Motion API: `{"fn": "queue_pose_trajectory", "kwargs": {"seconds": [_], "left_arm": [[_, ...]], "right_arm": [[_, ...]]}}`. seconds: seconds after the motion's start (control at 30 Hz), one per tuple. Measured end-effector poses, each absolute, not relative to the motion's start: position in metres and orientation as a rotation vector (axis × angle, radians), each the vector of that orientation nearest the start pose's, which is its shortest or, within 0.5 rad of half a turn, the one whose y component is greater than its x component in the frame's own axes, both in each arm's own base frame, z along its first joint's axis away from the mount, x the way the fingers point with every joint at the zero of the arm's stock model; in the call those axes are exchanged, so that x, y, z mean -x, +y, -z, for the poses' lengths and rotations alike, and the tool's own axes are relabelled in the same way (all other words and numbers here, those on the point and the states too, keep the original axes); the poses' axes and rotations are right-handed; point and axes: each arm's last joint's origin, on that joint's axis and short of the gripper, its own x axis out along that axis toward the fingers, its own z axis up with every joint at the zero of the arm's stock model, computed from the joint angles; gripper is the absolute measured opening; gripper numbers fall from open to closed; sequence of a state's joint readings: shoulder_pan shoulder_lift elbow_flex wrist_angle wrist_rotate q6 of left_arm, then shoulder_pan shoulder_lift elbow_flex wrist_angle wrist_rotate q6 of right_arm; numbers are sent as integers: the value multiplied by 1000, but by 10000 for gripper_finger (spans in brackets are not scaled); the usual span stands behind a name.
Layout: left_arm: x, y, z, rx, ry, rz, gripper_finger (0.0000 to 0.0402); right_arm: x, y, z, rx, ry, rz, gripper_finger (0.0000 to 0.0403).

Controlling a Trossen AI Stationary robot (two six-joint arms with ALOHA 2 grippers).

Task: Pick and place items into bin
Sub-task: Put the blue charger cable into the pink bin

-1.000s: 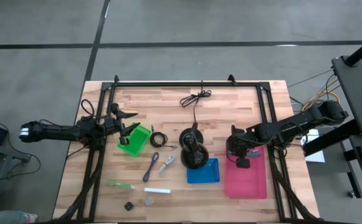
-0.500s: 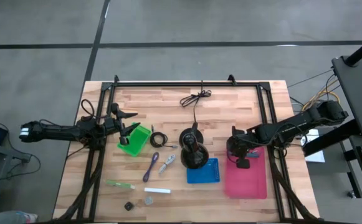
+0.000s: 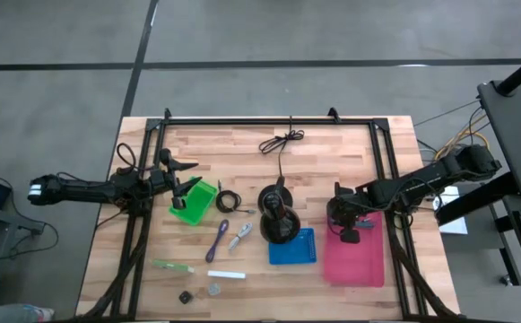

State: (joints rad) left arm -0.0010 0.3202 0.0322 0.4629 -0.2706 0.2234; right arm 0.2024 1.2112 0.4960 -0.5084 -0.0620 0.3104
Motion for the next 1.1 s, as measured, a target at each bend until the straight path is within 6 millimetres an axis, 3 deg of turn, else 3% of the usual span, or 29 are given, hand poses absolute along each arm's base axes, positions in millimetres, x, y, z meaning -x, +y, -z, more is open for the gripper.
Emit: {"fn": "queue_pose_trajectory", "kwargs": {"seconds": [0.9, 1.1], "left_arm": [[-116, 8, -191, -198, -144, -287, 185], [-116, 8, -192, -198, -144, -287, 185]], "right_arm": [[-180, 39, -144, -210, 1242, -8, 14], [-184, 39, -150, -210, 1233, -8, 43]]}}
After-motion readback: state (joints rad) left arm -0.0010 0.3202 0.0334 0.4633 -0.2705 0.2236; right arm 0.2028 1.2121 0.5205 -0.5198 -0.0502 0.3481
